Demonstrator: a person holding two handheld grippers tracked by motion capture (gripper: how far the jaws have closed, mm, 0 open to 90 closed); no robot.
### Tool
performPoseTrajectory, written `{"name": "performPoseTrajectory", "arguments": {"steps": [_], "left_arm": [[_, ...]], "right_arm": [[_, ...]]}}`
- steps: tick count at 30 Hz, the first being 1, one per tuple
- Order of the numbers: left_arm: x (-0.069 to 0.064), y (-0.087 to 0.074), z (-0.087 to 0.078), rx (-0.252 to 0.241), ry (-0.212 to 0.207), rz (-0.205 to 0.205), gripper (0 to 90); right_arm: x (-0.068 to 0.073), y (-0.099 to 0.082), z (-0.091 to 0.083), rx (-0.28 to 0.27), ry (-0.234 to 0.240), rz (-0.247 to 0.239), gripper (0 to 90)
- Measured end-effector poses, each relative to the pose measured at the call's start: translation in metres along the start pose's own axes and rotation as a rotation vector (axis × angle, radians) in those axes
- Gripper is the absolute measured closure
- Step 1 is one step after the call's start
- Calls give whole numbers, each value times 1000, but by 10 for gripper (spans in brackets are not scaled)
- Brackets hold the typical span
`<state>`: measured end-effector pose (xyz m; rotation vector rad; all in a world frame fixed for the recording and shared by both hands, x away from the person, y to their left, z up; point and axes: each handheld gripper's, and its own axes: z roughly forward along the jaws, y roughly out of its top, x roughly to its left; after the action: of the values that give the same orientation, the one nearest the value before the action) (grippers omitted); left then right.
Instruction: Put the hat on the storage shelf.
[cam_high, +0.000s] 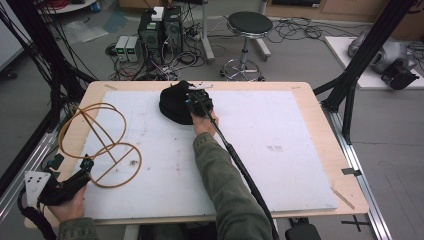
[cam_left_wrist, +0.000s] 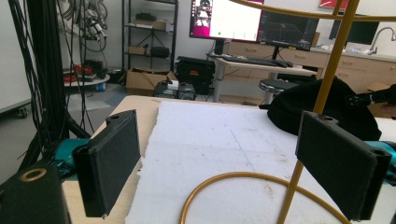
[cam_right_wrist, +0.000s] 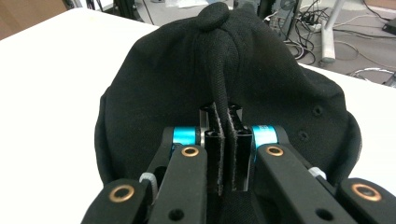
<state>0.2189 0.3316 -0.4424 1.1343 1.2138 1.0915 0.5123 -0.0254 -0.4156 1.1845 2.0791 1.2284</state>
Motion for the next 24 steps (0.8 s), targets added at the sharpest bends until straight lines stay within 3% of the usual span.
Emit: {"name": "performPoseTrajectory", "arguments": {"steps": [12,19,24], "left_arm": [[0,1,-1,-8,5,-3,141],[0,1,-1,-9,8,-2,141],[-1,1,0,-4,4,3,141]], "right_arm": [[0,2,-7,-7,-14,9,879],[-9,7,-23,-47,-20,33,879],[-12,21,-43,-105,-30,30,878]]}}
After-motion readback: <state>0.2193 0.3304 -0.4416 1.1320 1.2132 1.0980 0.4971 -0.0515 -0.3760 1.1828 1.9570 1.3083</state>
